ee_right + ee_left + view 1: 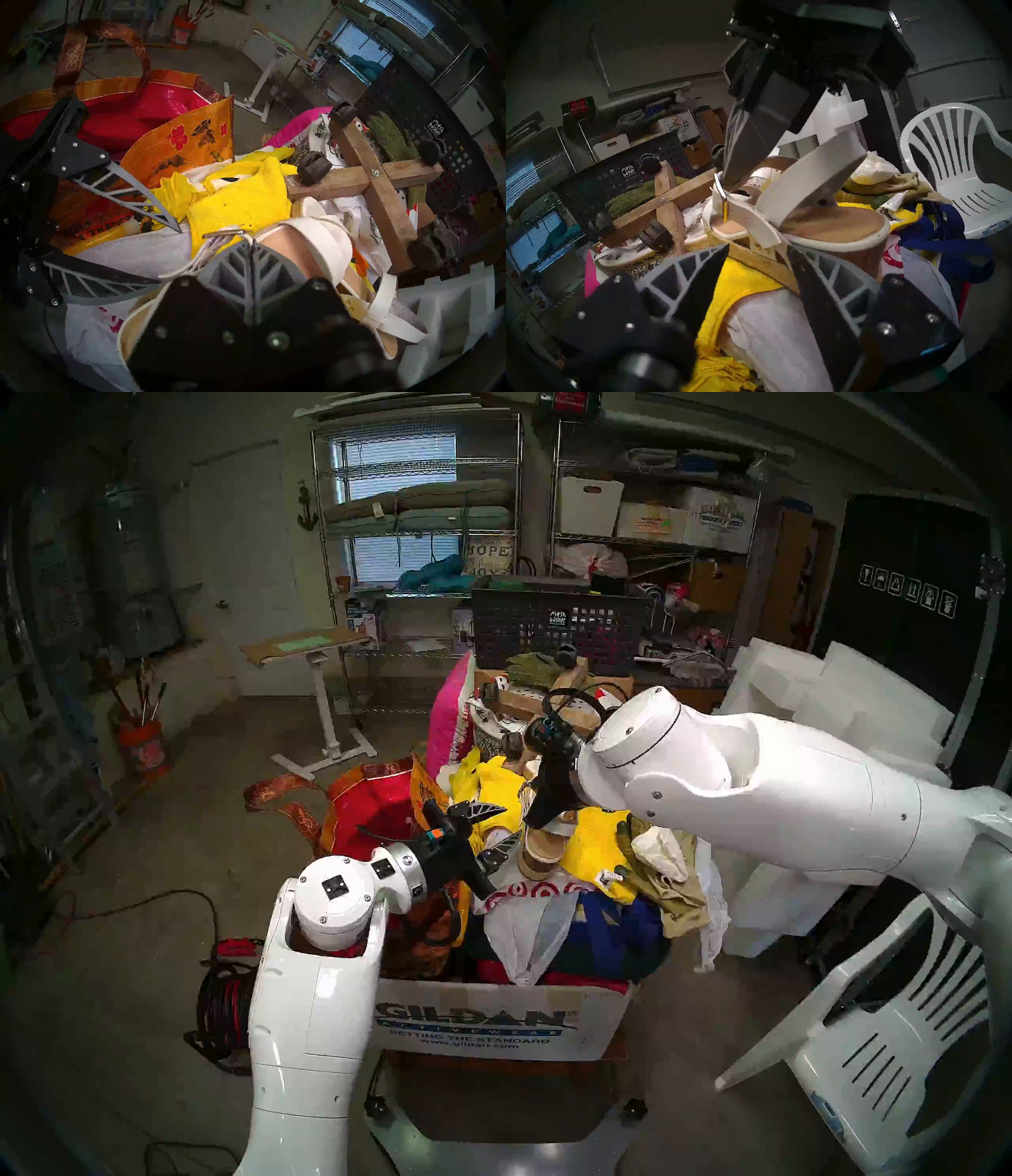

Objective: Unbuckle a shoe

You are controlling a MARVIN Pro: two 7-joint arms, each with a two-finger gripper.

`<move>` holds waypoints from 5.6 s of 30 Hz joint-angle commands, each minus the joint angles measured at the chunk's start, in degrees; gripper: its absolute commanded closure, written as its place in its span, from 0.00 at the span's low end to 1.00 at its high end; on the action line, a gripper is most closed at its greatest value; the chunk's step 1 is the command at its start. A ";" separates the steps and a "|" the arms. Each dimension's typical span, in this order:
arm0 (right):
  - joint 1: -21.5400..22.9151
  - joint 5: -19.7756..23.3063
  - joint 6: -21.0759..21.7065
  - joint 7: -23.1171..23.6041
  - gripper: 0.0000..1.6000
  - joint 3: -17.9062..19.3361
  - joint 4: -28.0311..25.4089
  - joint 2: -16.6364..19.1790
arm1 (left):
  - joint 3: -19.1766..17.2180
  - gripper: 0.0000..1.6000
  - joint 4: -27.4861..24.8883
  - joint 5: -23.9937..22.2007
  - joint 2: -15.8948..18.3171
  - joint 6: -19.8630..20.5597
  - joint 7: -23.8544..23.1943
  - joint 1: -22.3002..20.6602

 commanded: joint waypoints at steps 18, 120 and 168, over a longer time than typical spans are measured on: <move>0.74 1.10 -0.30 -1.36 0.94 1.45 -0.97 0.33 | 1.39 0.34 -0.69 -1.14 -0.36 0.50 3.31 -1.25; 6.29 -4.93 2.82 10.39 0.31 0.98 0.42 0.58 | 0.81 1.00 3.95 -6.27 4.62 -21.56 8.89 -0.21; 6.57 -6.98 5.23 15.45 0.39 -0.04 1.36 -0.10 | 0.18 1.00 2.72 -6.42 4.58 -22.11 8.29 1.27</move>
